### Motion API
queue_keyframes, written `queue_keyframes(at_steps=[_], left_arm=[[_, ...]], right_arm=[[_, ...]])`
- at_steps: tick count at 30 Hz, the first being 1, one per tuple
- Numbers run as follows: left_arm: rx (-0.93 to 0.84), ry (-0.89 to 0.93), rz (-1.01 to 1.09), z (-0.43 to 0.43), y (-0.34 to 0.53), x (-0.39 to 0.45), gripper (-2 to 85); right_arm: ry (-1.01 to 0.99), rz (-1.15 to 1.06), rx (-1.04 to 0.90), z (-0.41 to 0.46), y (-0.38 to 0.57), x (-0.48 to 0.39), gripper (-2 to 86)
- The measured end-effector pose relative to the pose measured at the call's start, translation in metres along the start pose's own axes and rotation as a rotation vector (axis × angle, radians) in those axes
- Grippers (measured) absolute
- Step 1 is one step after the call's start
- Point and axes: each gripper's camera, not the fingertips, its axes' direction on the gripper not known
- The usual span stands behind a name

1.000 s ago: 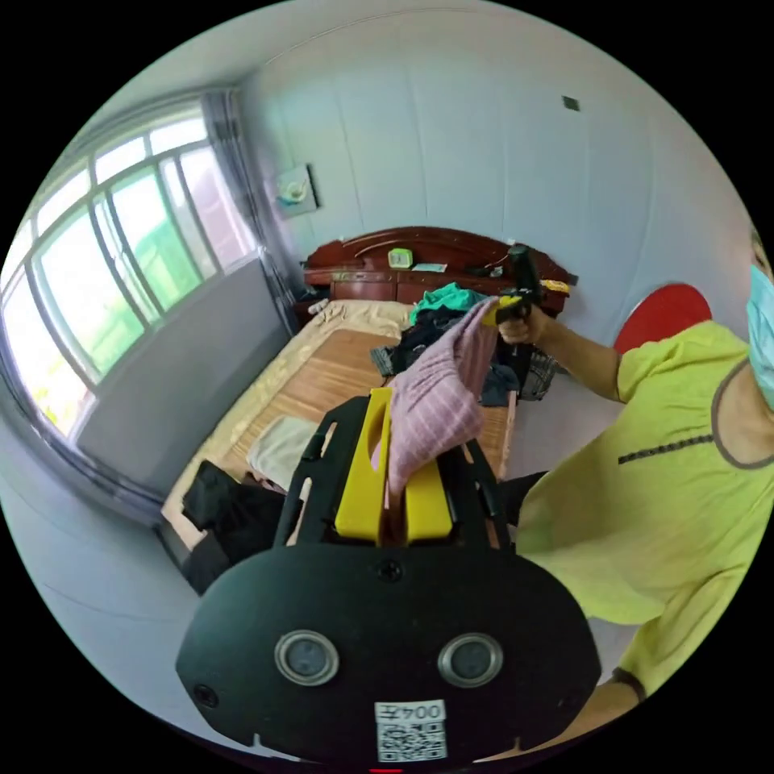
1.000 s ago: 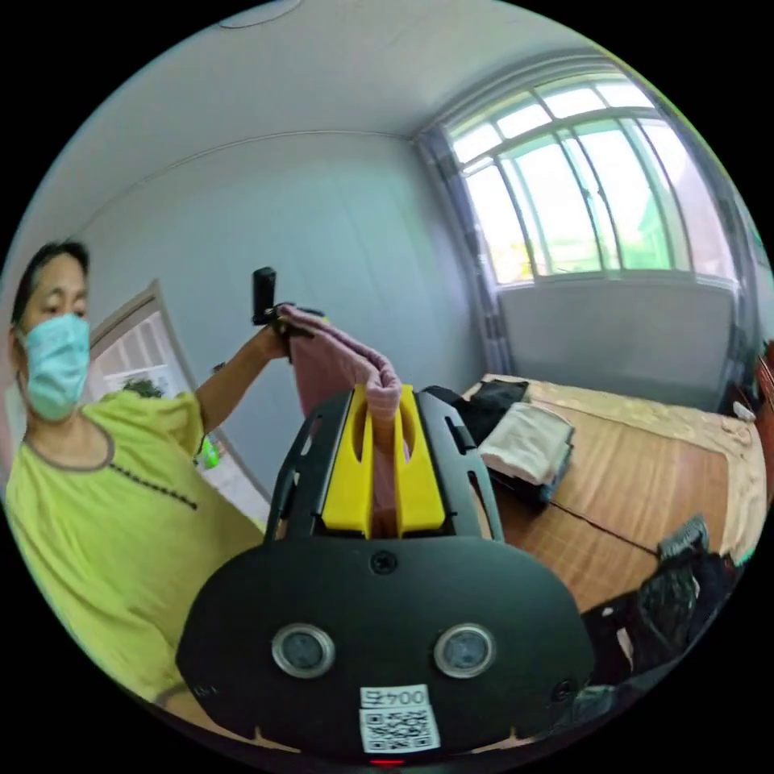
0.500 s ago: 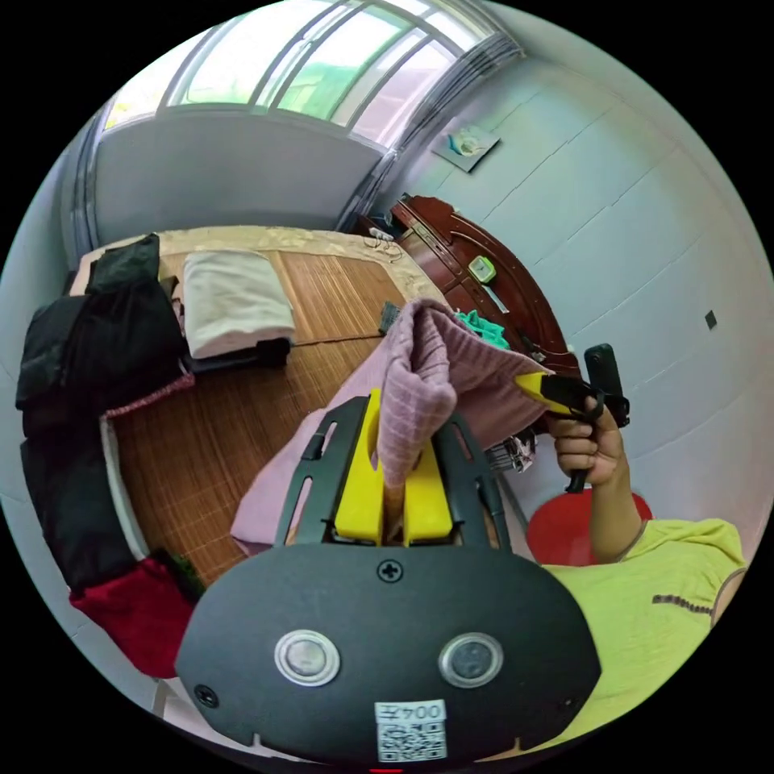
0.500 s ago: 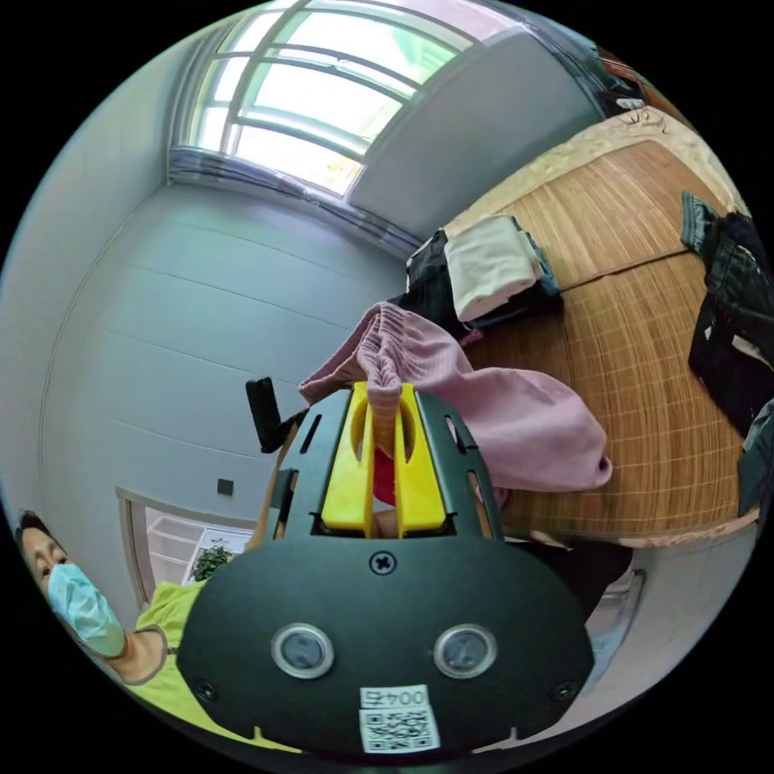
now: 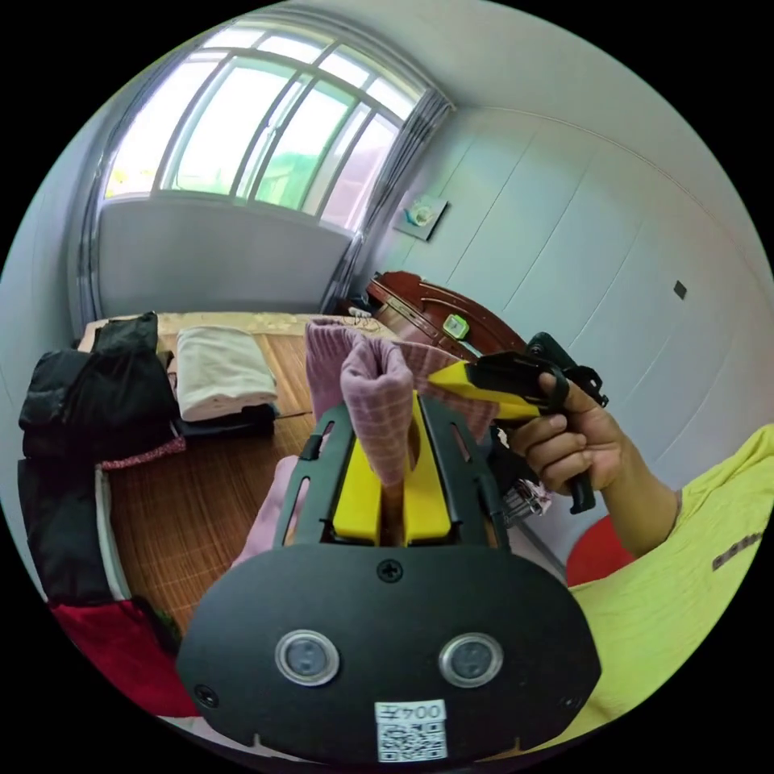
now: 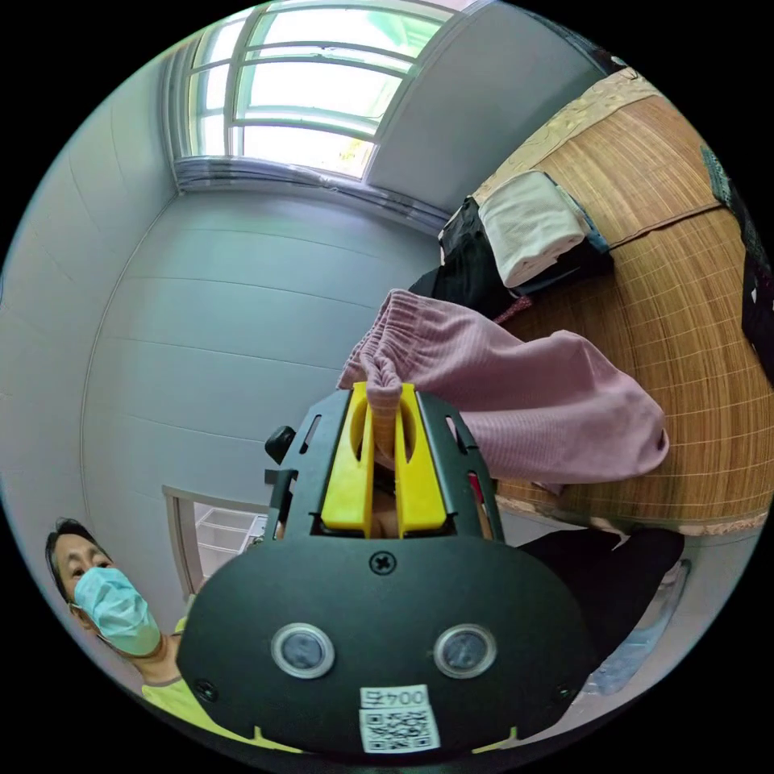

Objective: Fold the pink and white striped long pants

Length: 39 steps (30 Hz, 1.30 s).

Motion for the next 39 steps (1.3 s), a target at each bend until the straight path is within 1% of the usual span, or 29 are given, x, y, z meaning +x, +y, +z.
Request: queue_keyframes(at_steps=[5,9,11,13,14,16,18,21,23,27,30,32,36,39], left_arm=[[0.042,-0.089,0.08,-0.027,0.04,0.005,4.1],[0.063,-0.229,0.194,-0.047,0.075,0.017,4.4],[0.052,-0.27,0.234,-0.053,0.089,0.021,4.5],[0.037,-0.329,0.275,-0.056,0.103,0.027,4.7],[0.036,-0.385,0.305,-0.057,0.112,0.033,4.8],[0.021,-0.488,0.369,-0.054,0.127,0.045,5.1],[-0.042,-0.648,0.477,-0.043,0.146,0.063,5.6],[-0.137,-0.806,0.597,-0.027,0.168,0.079,6.5],[-0.168,-0.844,0.657,-0.023,0.182,0.083,7.1],[-0.196,-0.915,0.805,-0.019,0.215,0.093,7.8],[-0.226,-0.941,0.871,-0.019,0.232,0.098,7.8],[-0.251,-0.976,0.926,-0.018,0.241,0.101,7.8],[-0.301,-0.961,0.981,-0.024,0.255,0.105,7.5],[-0.27,-1.016,1.025,-0.033,0.264,0.109,7.3]], right_arm=[[-0.062,0.027,-0.05,0.021,-0.006,0.005,6.3],[-0.148,0.001,-0.107,0.034,-0.01,-0.004,13.1],[-0.122,-0.015,-0.131,0.039,-0.011,-0.011,15.3],[-0.041,-0.051,-0.149,0.048,-0.009,-0.026,16.6],[-0.019,-0.06,-0.152,0.051,-0.008,-0.03,16.9],[0.088,-0.109,-0.165,0.063,-0.005,-0.047,18.2],[0.177,-0.144,-0.178,0.074,-0.002,-0.057,19.3],[0.298,-0.184,-0.209,0.091,0.002,-0.064,20.3],[0.364,-0.195,-0.239,0.099,0.002,-0.064,19.8],[0.517,-0.192,-0.292,0.105,0.002,-0.057,15.8],[0.503,-0.184,-0.315,0.096,0.0,-0.041,14.2],[0.444,-0.128,-0.294,0.084,-0.001,-0.023,13.3],[0.244,0.038,-0.231,0.049,0.005,0.03,11.6],[0.074,0.152,-0.181,0.023,0.013,0.067,8.6]])
